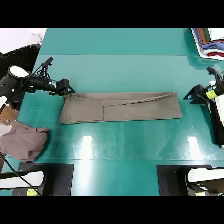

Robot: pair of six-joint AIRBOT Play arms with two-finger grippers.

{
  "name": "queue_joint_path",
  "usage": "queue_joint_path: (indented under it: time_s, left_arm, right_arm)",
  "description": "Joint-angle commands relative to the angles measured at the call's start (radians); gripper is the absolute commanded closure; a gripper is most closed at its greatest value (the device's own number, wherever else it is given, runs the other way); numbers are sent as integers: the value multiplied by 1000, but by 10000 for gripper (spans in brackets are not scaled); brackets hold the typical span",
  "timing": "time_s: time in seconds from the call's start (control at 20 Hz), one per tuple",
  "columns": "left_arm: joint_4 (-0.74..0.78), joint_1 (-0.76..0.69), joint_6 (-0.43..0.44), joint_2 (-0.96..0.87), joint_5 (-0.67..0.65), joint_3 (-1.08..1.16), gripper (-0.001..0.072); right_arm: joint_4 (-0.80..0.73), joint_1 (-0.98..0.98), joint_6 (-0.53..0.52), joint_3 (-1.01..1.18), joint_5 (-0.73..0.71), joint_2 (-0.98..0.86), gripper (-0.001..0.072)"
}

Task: Fold the shirts.

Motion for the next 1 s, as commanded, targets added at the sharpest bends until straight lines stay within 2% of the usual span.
queue_joint_path:
  time_s: [0.0,0.15,0.25,0.3,0.45,0.5,0.65,0.85,0.95]
  left_arm:
    - [-40,-59,1,-2,0,5,684]
    - [-40,-160,-52,-5,62,5,684]
    - [-40,-222,-62,-11,120,5,684]
    - [-41,-249,-85,-22,141,5,684]
    - [-43,-347,-105,-94,203,46,685]
    - [-44,-378,-106,-127,217,78,685]
    - [-43,-469,-133,-246,219,213,685]
    - [-40,-557,-158,-382,201,334,685]
    - [-41,-570,-167,-420,175,360,685]
  right_arm:
    - [17,-43,-34,-113,-34,-16,131]
    - [138,-18,-88,-168,-72,-59,132]
    - [165,16,-98,-176,-126,-69,138]
    - [163,37,-100,-176,-145,-69,205]
    - [164,80,-158,-160,-149,-66,672]
    - [164,89,-161,-144,-136,-55,697]
    - [166,118,-155,-37,-48,16,697]
    - [165,222,-32,126,-21,158,698]
    - [165,292,-9,210,-28,212,698]
